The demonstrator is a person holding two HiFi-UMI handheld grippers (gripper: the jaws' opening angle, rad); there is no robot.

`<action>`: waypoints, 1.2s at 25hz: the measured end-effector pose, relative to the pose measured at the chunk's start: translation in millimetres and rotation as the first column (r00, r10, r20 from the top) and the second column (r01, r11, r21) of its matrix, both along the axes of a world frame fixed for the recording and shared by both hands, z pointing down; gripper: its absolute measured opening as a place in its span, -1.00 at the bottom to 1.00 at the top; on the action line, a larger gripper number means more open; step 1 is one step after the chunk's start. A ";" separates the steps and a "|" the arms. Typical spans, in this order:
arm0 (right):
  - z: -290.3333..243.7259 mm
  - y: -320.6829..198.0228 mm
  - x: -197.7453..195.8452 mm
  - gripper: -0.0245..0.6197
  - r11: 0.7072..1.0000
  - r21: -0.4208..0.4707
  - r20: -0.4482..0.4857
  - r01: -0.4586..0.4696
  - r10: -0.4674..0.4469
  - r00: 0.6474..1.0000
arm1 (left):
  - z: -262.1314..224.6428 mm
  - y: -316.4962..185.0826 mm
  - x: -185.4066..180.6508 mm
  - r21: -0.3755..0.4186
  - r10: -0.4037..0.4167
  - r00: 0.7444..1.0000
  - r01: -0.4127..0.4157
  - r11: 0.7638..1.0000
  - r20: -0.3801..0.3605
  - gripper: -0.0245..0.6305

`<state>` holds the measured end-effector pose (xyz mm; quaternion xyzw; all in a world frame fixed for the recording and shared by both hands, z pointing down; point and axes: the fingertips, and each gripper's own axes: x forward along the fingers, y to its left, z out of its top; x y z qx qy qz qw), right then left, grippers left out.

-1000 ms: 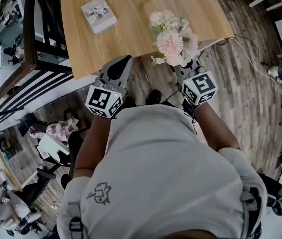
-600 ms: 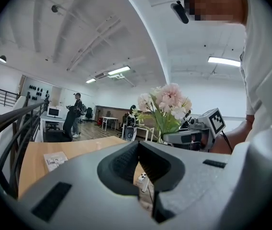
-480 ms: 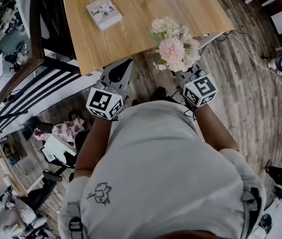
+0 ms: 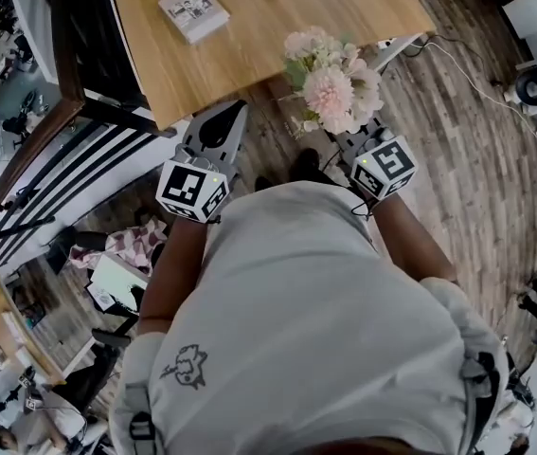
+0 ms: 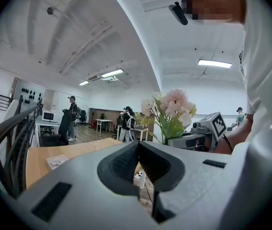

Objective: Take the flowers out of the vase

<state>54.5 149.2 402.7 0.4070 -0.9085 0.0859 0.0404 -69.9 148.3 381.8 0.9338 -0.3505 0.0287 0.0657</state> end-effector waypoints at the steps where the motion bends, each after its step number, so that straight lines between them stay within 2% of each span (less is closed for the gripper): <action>1: -1.4 5.6 -0.9 -0.75 1.000 0.000 0.002 0.001 -0.001 1.000 | -0.2 3.7 -1.3 0.000 0.002 1.000 -0.002 1.000 0.000 -0.91; 14: -11.5 59.4 -17.3 -0.75 0.999 0.032 0.005 -0.007 0.007 1.000 | -2.2 40.8 -19.6 0.008 0.033 0.999 -0.033 0.999 -0.011 -0.91; 30: -12.9 65.4 -11.1 -0.76 0.999 0.033 0.011 -0.028 0.027 1.000 | -5.3 47.8 -7.0 0.013 0.070 0.997 -0.070 0.997 -0.015 -0.91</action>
